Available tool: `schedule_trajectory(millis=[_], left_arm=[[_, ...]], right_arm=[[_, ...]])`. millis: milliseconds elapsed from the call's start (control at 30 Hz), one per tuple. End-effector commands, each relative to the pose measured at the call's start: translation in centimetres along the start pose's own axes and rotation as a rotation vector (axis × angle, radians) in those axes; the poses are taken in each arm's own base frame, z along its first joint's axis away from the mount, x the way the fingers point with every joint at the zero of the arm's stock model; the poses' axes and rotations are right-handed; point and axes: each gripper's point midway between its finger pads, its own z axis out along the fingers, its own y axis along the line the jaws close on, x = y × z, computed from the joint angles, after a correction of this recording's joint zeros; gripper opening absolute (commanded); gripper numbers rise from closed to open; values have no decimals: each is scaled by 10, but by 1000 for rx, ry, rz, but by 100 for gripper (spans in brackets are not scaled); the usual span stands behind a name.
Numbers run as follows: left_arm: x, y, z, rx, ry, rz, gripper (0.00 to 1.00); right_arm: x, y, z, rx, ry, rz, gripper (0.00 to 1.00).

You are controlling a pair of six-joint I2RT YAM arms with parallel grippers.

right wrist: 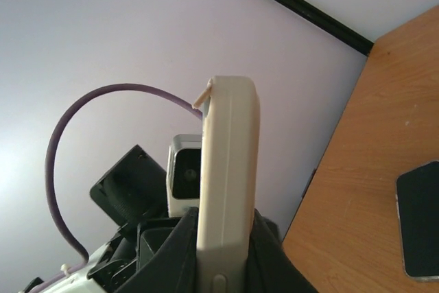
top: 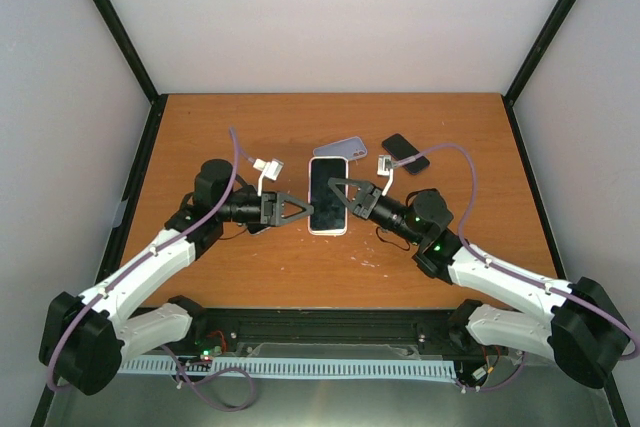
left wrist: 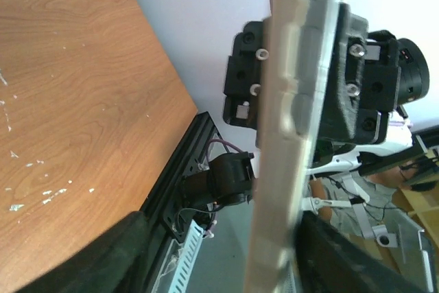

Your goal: Put the phone into the phone case

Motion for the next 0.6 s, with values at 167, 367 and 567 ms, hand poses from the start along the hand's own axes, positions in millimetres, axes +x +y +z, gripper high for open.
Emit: schedule_trajectory(millis=[167,367,567], left_arm=[[-12,1,3,-57,-28,31,8],[-17,14,1,-147,-46,3,2],[-20,13,-2,-166,-69,22,38]], right_arm=[[-19,11,5,-11,-76,-20,9],[-14,-5,6,37,-63,-21,9],[-6,-23,9,79,-45,-16,9]])
